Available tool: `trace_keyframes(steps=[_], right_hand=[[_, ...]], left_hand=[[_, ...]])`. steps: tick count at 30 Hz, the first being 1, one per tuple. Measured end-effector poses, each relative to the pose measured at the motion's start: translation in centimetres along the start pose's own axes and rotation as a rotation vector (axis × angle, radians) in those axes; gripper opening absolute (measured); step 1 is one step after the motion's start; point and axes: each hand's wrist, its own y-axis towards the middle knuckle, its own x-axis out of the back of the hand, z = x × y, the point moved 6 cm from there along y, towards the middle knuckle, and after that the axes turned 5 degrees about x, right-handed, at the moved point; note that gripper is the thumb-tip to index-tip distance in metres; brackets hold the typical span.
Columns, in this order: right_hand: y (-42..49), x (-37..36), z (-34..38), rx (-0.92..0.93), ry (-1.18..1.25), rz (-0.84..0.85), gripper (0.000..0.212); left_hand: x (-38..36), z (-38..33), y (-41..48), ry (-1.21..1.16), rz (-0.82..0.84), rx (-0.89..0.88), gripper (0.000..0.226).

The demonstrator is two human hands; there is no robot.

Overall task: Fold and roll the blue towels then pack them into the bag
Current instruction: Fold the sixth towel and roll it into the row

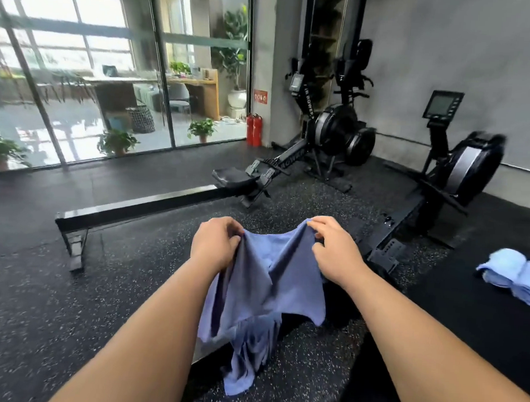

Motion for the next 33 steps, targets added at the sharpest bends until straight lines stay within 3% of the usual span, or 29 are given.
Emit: trace_keyframes(steps=[5,10,16,21,25,30,33], right_hand=[[-3.6,6.8,0.3,0.001,-0.031,-0.119,0.057],[-7.8,14.3,-1.3,-0.010,-0.075,-0.244,0.055],[-13.9,21.9,-5.3,-0.088,-0.143,-0.367,0.051],[-19.0,28.2,-9.2,-0.158,-0.167,-0.471,0.053],[-22.6,33.9,-12.2,-0.259,-0.174,-0.602,0.056],[-25.0,40.7,-13.8,-0.264,-0.162,-0.743,0.061],[-25.7,42.6,-15.9,-0.319,-0.217,-0.704,0.069]], left_hand=[[1.1,-7.0,-2.1,-0.148,0.060,-0.147,0.030],[-0.9,-14.5,-4.2,-0.297,0.248,-0.236,0.044],[-5.5,-24.6,-8.2,-0.401,0.509,-0.306,0.043],[-10.0,-32.7,-11.6,-0.489,0.621,-0.355,0.032],[-13.3,-39.2,-13.8,-0.582,0.734,-0.433,0.037],[-14.7,-47.0,-16.6,-0.790,0.773,-0.480,0.043],[-16.1,-49.7,-17.4,-0.946,0.736,-0.388,0.042]])
